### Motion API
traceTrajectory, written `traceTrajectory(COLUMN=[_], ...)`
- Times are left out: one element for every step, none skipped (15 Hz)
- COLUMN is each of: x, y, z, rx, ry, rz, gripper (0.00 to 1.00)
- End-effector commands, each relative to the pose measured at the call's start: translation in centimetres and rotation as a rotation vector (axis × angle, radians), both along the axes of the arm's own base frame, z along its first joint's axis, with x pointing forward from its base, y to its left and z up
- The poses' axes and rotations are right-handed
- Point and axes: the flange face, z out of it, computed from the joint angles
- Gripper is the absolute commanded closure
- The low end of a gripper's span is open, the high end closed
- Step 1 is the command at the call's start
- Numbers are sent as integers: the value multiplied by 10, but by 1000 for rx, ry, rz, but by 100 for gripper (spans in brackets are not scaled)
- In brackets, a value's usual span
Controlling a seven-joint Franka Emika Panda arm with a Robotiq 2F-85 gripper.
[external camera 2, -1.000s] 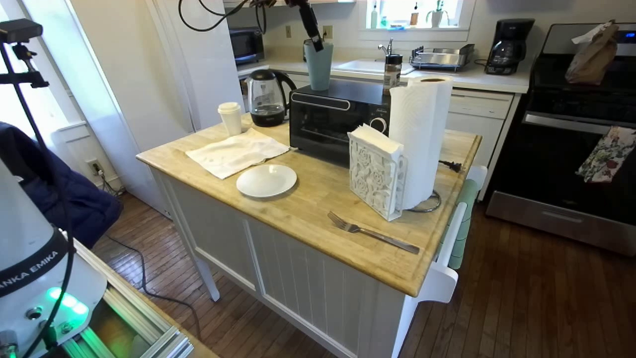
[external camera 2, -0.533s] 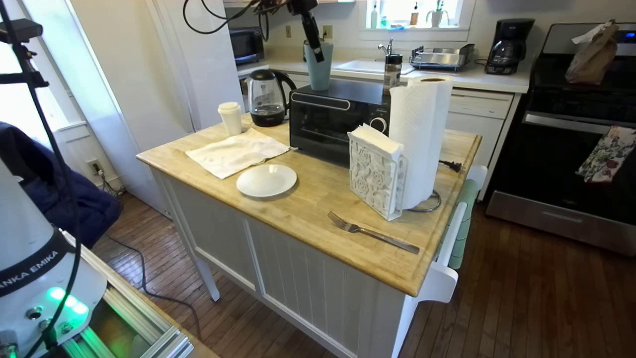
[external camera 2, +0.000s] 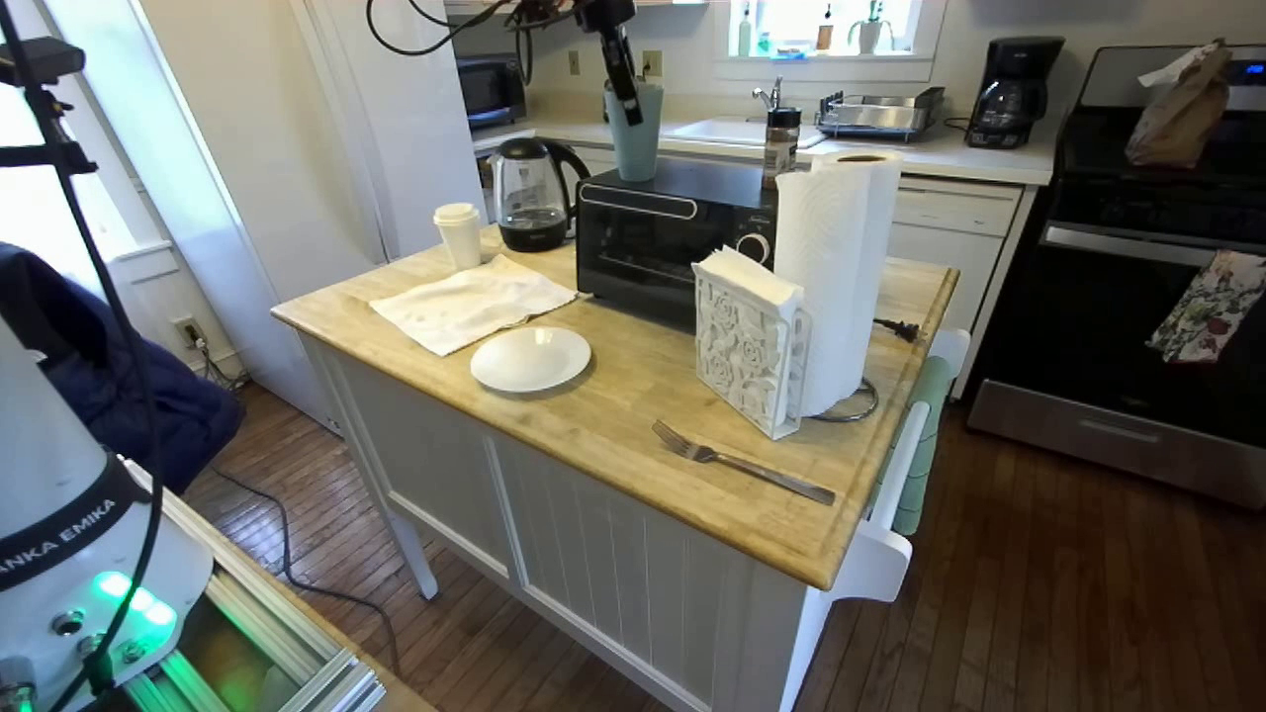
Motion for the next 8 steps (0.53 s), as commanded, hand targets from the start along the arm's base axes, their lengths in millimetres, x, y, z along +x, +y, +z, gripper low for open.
traceTrajectory(x=[-2,-4,-6,-9,-14,-17,-22,-26], y=[-5,-5,-4,-1,2,4,5,6], z=[8,10,11,14,18,21,24,29], rx=[41,51,55,59,62,63,51,52], ry=[-15,-16,-17,-16,-17,-13,-11,-2], rz=[4,3,4,8,15,19,17,19], gripper=[99,99,99,99,99,99,99,99])
